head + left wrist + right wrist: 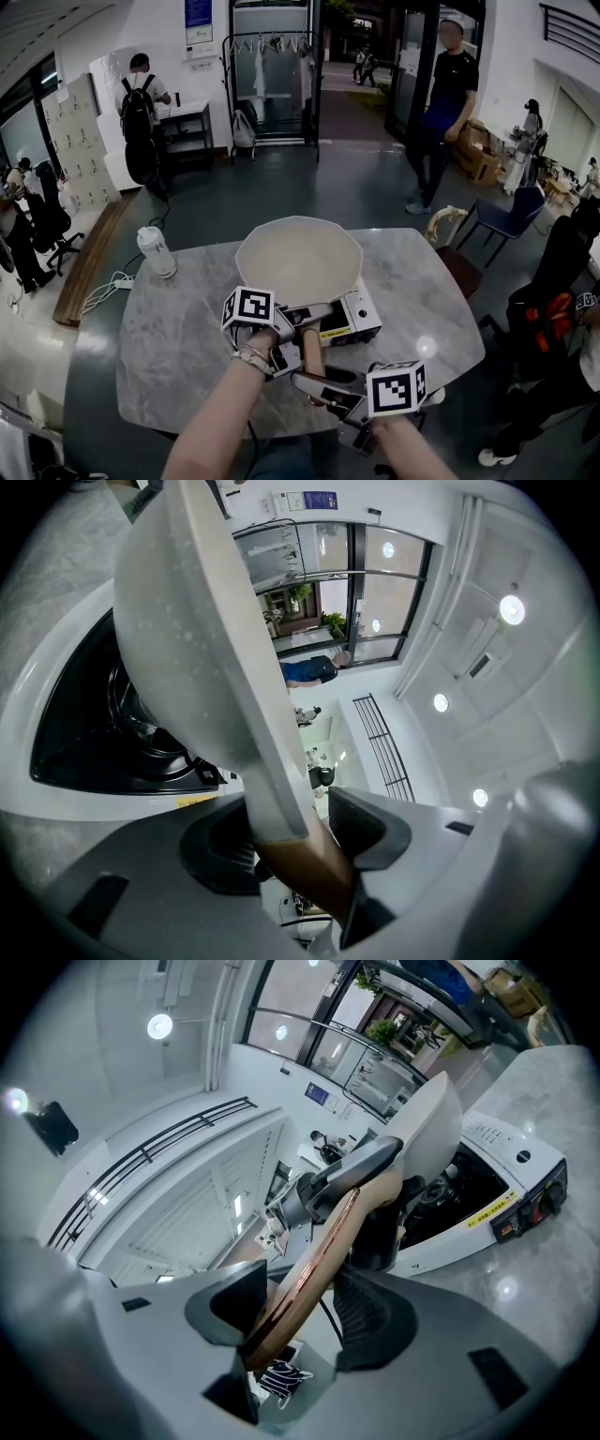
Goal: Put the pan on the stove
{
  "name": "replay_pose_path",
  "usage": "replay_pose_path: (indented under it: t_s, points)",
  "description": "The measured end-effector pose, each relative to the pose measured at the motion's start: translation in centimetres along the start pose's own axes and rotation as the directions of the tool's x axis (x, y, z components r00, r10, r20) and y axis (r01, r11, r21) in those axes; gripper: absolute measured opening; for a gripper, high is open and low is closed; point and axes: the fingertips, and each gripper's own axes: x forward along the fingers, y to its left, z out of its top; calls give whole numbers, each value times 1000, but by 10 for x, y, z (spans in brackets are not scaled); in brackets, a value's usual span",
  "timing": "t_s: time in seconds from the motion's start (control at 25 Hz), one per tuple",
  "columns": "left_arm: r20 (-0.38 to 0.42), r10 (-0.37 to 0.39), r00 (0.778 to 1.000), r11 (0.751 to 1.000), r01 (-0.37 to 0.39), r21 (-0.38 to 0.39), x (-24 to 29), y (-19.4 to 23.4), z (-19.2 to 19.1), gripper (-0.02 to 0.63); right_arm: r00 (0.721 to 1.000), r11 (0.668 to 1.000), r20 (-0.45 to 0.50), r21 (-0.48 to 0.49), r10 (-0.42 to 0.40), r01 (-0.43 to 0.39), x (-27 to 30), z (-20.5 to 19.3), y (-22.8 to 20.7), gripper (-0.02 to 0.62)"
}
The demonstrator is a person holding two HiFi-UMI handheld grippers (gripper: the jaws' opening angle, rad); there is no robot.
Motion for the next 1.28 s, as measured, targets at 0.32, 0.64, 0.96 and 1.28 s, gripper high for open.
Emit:
replay_pose_path:
  t_s: [0.32, 0.64, 0.96, 1.28]
  points:
    - [-5, 9, 1000, 1000, -9, -23, 1, 10, 0, 225, 1000, 1000, -7, 17, -5, 6, 4, -2, -7, 233]
    - [-6, 27, 1000, 1000, -27, -13, 1, 16, 0, 224, 998, 999, -51, -3, -41, 41, 9, -11, -15, 230]
    - [7, 34, 999, 999, -34, -23, 1, 25, -6, 205, 994, 997, -81, -8, -77, 76, 9, -26, -26, 224]
    - [16, 29, 999, 998, -28, -48, 2, 32, -12, 186, 992, 996, -88, 20, -87, 89, 7, -38, -36, 211]
